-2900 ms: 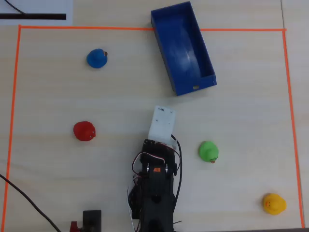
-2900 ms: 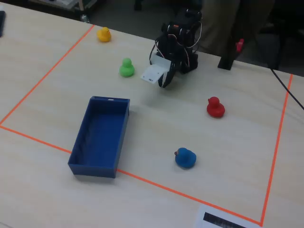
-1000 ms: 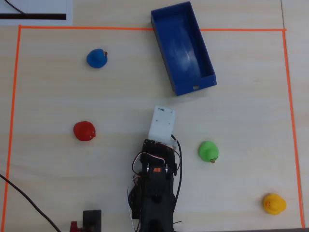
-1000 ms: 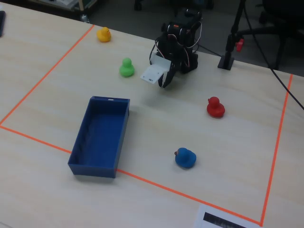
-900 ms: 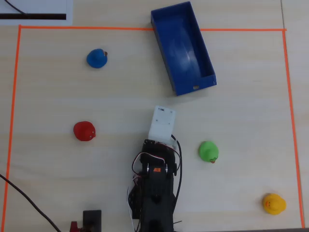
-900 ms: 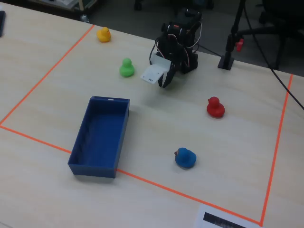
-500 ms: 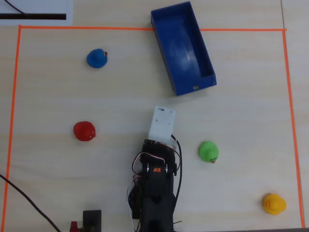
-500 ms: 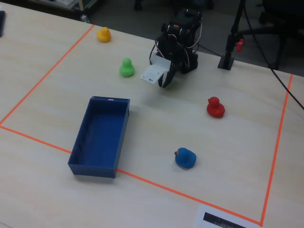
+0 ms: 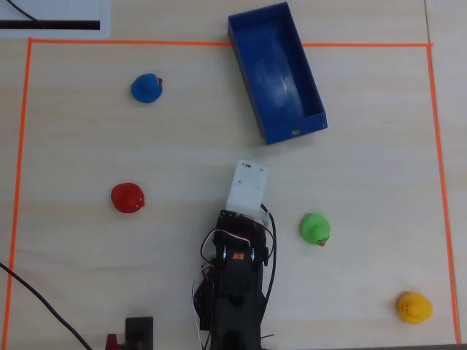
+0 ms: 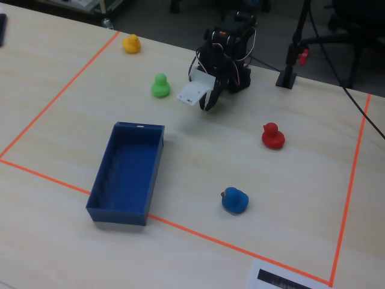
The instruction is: Grasp yellow duck and put it into box.
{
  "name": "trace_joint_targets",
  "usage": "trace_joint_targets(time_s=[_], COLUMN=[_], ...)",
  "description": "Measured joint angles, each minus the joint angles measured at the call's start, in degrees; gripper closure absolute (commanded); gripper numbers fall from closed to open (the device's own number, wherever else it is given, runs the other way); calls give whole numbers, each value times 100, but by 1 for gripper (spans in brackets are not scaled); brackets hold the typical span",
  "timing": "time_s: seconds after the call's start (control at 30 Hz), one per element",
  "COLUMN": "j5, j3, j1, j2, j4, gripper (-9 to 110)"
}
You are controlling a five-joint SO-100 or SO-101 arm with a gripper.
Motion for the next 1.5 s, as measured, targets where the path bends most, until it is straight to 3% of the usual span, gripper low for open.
trace_joint_targets(time_s=[0.27, 0.5, 0.63, 0.8, 1.2, 1.5], j5=[26, 334, 466, 967, 1916, 1898], j3=[18, -97, -844, -2461, -7559, -8543], j1=[35, 149, 316, 826, 4201, 7295], j2=[0, -44, -580, -2417, -7515, -8771], j4=[-62, -1257, -1942, -2725, -2944, -2461], gripper=[101, 101, 101, 101, 98, 91])
